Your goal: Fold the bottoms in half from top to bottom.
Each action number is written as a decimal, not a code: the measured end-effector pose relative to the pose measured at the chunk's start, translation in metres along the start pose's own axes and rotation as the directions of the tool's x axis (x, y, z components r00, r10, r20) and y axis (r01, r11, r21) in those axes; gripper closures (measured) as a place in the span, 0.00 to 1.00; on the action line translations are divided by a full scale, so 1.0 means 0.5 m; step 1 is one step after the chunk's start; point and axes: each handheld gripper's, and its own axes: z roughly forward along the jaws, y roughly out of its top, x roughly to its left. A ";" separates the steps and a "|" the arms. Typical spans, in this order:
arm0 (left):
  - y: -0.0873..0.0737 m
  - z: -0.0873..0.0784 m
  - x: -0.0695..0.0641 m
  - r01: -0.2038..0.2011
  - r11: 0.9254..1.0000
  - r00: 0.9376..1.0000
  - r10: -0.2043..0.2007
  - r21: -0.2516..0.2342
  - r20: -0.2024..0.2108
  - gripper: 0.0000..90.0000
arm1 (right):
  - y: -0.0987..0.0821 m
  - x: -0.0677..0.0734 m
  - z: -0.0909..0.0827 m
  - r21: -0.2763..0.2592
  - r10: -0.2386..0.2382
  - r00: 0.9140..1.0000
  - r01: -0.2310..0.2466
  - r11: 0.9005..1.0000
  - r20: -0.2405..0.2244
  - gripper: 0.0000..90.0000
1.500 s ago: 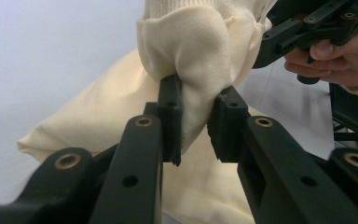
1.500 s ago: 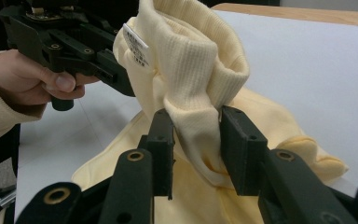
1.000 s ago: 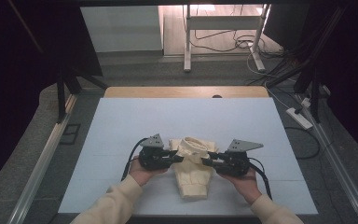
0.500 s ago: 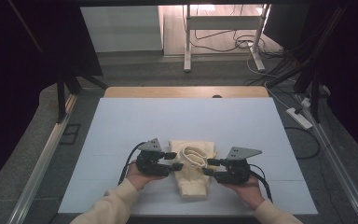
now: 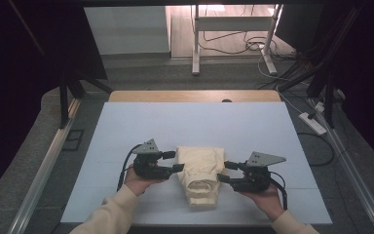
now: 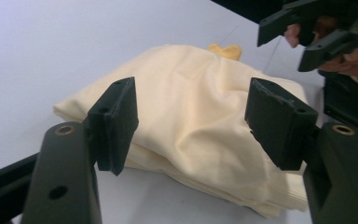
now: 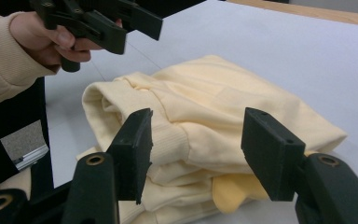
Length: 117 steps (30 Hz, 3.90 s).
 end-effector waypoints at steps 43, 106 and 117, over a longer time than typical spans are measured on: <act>0.017 0.023 0.017 0.011 0.999 0.996 -0.007 0.053 -0.089 0.39 | 0.018 0.062 0.117 0.262 -0.221 0.974 0.225 0.938 -0.045 0.75; 0.012 0.005 0.027 0.023 0.999 0.994 -0.019 0.041 -0.111 0.38 | 0.008 0.073 0.118 0.300 -0.121 0.975 0.174 0.938 -0.186 0.99; 0.011 0.005 0.027 0.027 0.999 0.994 -0.022 0.043 -0.111 0.37 | -0.006 0.067 0.123 0.309 -0.117 0.977 0.169 0.936 -0.180 1.00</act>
